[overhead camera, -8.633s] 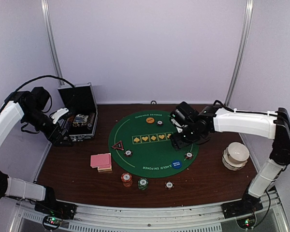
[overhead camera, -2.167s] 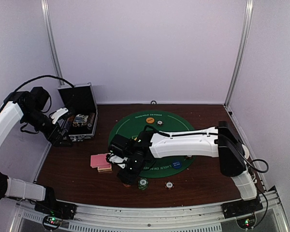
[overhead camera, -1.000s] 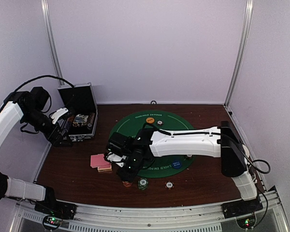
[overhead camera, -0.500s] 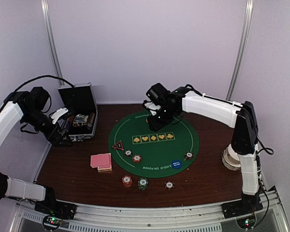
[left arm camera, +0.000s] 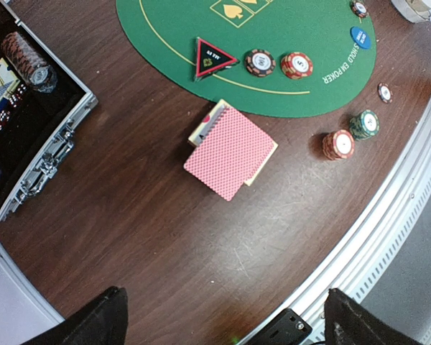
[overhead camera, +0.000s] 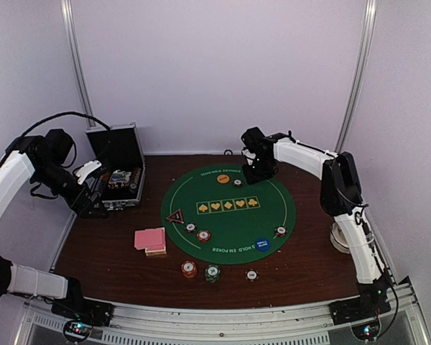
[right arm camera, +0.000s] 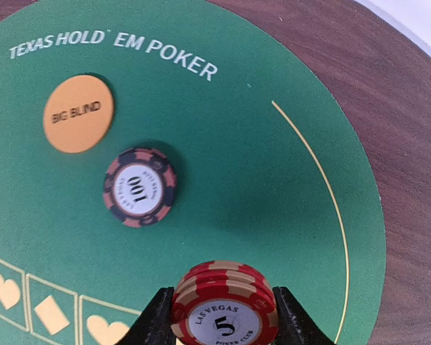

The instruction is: Distribute texas hold em gaming equipment

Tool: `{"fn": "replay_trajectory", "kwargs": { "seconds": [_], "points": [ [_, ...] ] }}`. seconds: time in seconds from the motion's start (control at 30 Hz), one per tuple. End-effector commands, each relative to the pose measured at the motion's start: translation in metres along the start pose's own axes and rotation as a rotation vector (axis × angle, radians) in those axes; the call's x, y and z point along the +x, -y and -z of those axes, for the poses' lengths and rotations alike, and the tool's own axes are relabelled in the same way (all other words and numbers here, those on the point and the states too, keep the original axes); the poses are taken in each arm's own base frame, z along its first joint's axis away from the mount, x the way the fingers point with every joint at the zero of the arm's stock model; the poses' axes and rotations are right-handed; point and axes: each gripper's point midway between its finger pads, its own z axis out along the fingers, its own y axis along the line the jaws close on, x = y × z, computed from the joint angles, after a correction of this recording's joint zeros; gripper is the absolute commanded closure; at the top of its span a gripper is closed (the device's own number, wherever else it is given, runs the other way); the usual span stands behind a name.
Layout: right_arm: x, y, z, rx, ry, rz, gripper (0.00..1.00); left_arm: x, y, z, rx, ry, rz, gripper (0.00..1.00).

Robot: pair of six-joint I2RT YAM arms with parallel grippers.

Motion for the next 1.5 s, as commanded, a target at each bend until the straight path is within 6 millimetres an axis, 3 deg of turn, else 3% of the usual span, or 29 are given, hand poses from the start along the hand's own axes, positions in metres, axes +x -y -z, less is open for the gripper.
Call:
{"fn": "replay_trajectory", "kwargs": {
  "seconds": [0.0, 0.33, 0.53, 0.63, 0.73, 0.93, 1.0, 1.13, 1.33, 1.47],
  "points": [
    [-0.012, 0.008, -0.013, -0.001, 0.018, -0.043, 0.73, -0.007, 0.001, 0.004, 0.001, 0.017, -0.020, 0.02],
    [0.000, 0.006, -0.050, -0.020, -0.024, -0.049, 0.70, -0.008, -0.002, 0.001, 0.005, 0.005, -0.017, 0.02],
    [0.002, 0.006, -0.055, -0.030, -0.041, -0.052, 0.47, -0.007, -0.003, 0.000, 0.003, -0.001, -0.018, 0.02],
    [-0.001, 0.001, -0.047, -0.064, -0.037, -0.051, 0.38, -0.006, -0.003, -0.001, 0.003, -0.005, -0.017, 0.02],
    [-0.008, 0.002, -0.031, -0.069, -0.017, -0.043, 0.35, -0.006, -0.003, -0.001, 0.003, -0.007, -0.016, 0.02],
    [-0.025, -0.013, 0.026, -0.103, 0.057, -0.004, 0.35, -0.004, -0.003, -0.001, 0.003, -0.010, -0.014, 0.02],
    [-0.028, -0.028, 0.058, -0.116, 0.105, 0.033, 0.35, -0.004, -0.003, -0.001, 0.002, -0.007, -0.015, 0.02],
    [-0.008, -0.072, 0.110, -0.156, 0.159, 0.135, 0.33, -0.003, -0.001, -0.001, 0.006, -0.002, -0.019, 0.03],
    [0.060, -0.163, 0.171, -0.258, 0.169, 0.339, 0.24, 0.000, 0.000, -0.002, 0.004, -0.008, -0.021, 0.02],
    [0.117, -0.226, 0.189, -0.374, 0.108, 0.466, 0.20, 0.000, 0.000, -0.001, 0.003, -0.006, -0.021, 0.02]
  ]
}}
